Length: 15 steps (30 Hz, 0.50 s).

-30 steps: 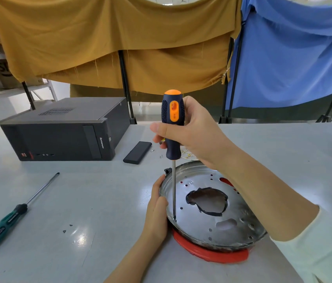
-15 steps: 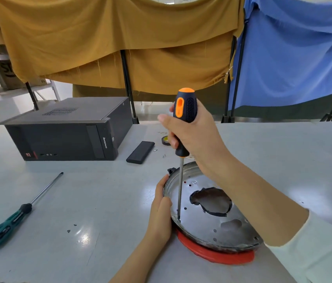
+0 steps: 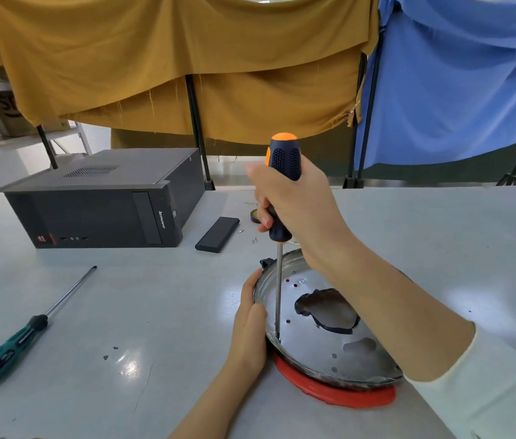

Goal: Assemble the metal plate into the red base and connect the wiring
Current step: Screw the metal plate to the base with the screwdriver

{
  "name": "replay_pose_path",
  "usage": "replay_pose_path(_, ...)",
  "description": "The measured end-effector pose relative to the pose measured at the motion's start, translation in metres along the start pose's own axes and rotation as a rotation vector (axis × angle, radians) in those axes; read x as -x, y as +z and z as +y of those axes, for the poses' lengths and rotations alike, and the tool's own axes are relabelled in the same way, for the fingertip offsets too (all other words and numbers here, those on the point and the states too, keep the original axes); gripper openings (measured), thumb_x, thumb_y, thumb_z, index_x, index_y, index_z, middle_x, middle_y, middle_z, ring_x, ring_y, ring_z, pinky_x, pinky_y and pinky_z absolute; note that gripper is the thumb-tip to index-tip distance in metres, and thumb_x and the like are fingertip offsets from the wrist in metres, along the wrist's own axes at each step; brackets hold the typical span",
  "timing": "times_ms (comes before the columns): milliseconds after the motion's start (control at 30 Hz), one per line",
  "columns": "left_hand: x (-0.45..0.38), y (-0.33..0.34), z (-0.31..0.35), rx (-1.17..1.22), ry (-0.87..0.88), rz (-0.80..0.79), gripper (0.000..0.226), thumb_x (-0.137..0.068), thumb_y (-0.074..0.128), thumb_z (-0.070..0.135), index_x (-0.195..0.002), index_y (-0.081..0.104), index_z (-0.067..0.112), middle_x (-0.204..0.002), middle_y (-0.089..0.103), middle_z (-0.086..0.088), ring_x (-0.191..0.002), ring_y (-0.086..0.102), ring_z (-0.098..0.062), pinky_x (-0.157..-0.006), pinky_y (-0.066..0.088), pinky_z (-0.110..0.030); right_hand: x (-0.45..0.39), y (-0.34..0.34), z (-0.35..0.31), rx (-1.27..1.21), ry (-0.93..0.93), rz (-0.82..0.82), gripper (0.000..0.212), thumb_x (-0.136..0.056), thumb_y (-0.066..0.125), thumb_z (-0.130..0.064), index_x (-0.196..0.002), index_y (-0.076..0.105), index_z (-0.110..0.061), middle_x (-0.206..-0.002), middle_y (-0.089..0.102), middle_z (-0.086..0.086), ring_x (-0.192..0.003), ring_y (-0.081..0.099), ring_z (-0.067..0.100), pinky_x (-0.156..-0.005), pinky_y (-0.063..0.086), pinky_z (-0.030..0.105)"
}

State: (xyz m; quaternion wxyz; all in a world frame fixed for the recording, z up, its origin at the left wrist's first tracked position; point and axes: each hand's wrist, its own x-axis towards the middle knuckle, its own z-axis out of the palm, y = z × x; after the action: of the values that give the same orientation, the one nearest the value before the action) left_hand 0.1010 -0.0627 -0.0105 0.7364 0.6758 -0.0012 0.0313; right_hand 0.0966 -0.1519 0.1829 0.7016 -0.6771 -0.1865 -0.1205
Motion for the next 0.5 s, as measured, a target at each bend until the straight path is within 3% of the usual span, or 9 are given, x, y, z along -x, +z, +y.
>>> replay_pose_path(133,0.001,-0.001,-0.001,-0.009,0.017,-0.017,0.050,-0.082,0.045,0.022,-0.119,0.053,0.055,-0.118,0.066,0.023,-0.111,0.062,-0.001,-0.095,0.048,-0.033,-0.010,-0.020,-0.012,-0.207,0.128,-0.459,0.009,-0.086,0.061,-0.021,-0.081,0.060,-0.013,-0.073,0.066,0.001,-0.065,0.064,0.019,-0.064,0.055,0.033)
replay_pose_path(233,0.001,-0.001,-0.001,-0.002,0.030,-0.022,0.049,-0.083,0.046,0.022,-0.124,0.053,0.048,-0.120,0.066,0.020,-0.114,0.061,-0.004,-0.098,0.047,-0.036,-0.012,-0.022,-0.017,-0.295,0.151,-0.608,0.020,-0.086,0.050,-0.019,-0.068,0.048,-0.013,-0.058,0.051,-0.001,-0.051,0.054,0.016,-0.056,0.048,0.027)
replay_pose_path(333,0.002,-0.001,0.000,0.003,0.018,-0.020,0.049,-0.082,0.046,0.023,-0.119,0.054,0.054,-0.117,0.067,0.020,-0.111,0.063,-0.003,-0.094,0.048,-0.033,-0.007,-0.010,-0.010,-0.281,0.116,-0.416,0.026,-0.092,0.052,-0.016,-0.068,0.041,-0.015,-0.055,0.043,-0.001,-0.041,0.037,0.011,-0.046,0.037,0.023)
replay_pose_path(433,0.004,0.000,0.002,0.011,0.009,-0.015,0.050,-0.081,0.045,0.021,-0.110,0.056,0.060,-0.115,0.067,0.024,-0.108,0.063,0.000,-0.090,0.049,-0.029,0.000,-0.002,-0.003,-0.102,-0.008,-0.083,0.021,-0.092,0.058,-0.019,-0.074,0.048,-0.017,-0.054,0.050,-0.002,-0.041,0.044,0.010,-0.045,0.041,0.023)
replay_pose_path(500,0.004,-0.001,0.002,0.007,0.002,-0.015,0.050,-0.080,0.045,0.021,-0.109,0.056,0.061,-0.113,0.067,0.025,-0.106,0.064,0.001,-0.087,0.049,-0.027,0.001,-0.002,-0.003,-0.033,-0.036,-0.053,0.014,-0.091,0.061,-0.021,-0.080,0.053,-0.017,-0.056,0.057,-0.004,-0.044,0.052,0.012,-0.048,0.047,0.026)
